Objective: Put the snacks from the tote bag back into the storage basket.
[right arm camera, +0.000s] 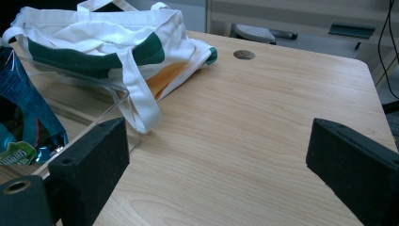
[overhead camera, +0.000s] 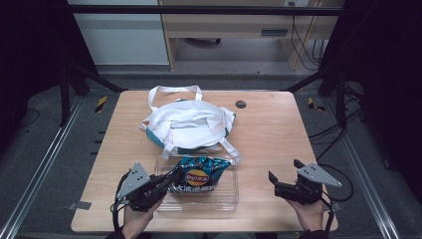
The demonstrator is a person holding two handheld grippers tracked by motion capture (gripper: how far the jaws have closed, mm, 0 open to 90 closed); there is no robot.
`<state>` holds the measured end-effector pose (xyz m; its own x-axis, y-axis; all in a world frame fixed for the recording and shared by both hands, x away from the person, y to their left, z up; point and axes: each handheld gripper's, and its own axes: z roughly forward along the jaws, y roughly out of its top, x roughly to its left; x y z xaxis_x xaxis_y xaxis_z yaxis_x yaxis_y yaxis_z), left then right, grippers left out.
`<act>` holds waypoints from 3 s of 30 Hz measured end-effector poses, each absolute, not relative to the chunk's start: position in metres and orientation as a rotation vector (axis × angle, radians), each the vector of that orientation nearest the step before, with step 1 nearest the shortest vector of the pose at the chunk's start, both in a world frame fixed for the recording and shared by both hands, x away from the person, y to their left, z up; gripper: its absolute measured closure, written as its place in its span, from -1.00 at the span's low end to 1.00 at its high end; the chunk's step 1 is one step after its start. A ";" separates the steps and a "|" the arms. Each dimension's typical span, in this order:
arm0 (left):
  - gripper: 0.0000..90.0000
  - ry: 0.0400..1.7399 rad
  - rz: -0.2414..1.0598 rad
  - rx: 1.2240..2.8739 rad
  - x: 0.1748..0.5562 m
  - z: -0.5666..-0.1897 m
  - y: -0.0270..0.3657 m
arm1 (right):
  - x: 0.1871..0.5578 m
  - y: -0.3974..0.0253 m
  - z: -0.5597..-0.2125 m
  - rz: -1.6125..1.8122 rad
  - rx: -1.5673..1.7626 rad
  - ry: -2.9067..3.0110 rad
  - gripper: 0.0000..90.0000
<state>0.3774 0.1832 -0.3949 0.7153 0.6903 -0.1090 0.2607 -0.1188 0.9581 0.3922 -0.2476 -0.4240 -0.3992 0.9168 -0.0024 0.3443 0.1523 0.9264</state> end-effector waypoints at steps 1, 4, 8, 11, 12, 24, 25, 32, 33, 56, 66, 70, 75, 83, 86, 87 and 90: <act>0.97 0.774 0.433 1.700 0.378 -0.395 0.184 | 0.392 -0.247 -0.424 1.235 1.203 1.836 -0.85; 0.95 0.806 0.420 1.702 0.383 -0.398 0.185 | 0.392 -0.247 -0.424 1.233 1.203 1.839 -0.85; 0.94 0.827 0.410 1.697 0.387 -0.401 0.187 | 0.393 -0.247 -0.424 1.233 1.206 1.838 -0.85; 0.93 0.829 0.420 1.697 0.388 -0.401 0.187 | 0.393 -0.247 -0.424 1.234 1.206 1.838 -0.85; 0.91 0.828 0.421 1.696 0.388 -0.401 0.188 | 0.393 -0.247 -0.424 1.234 1.204 1.839 -0.85; 0.85 0.842 0.444 1.693 0.392 -0.401 0.189 | 0.394 -0.247 -0.424 1.234 1.206 1.838 -0.85; 0.85 0.844 0.447 1.693 0.392 -0.401 0.189 | 0.394 -0.248 -0.424 1.233 1.204 1.838 -0.85; 0.85 0.873 0.450 1.678 0.398 -0.400 0.187 | 0.395 -0.247 -0.425 1.230 1.208 1.842 -0.85; 0.85 0.881 0.455 1.675 0.400 -0.399 0.187 | 0.395 -0.247 -0.425 1.228 1.209 1.842 -0.85; 0.81 0.950 0.470 1.621 0.418 -0.400 0.183 | 0.397 -0.246 -0.426 1.223 1.218 1.849 -0.85; 0.77 0.970 0.479 1.624 0.423 -0.399 0.181 | 0.397 -0.247 -0.426 1.225 1.222 1.847 -0.85; 0.73 0.973 0.490 1.627 0.425 -0.401 0.180 | 0.397 -0.247 -0.426 1.222 1.220 1.849 -0.85; 0.71 0.974 0.495 1.632 0.425 -0.401 0.180 | 0.397 -0.247 -0.426 1.220 1.220 1.850 -0.85; 0.68 0.982 0.507 1.628 0.427 -0.402 0.179 | 0.399 -0.246 -0.427 1.214 1.219 1.854 -0.85; 0.66 0.994 0.508 1.623 0.429 -0.402 0.179 | 0.399 -0.246 -0.427 1.212 1.217 1.858 -0.85; 0.65 0.997 0.512 1.624 0.429 -0.402 0.179 | 0.399 -0.246 -0.427 1.211 1.218 1.859 -0.85; 0.57 1.010 0.516 1.624 0.430 -0.403 0.179 | 0.400 -0.245 -0.428 1.210 1.222 1.864 -0.85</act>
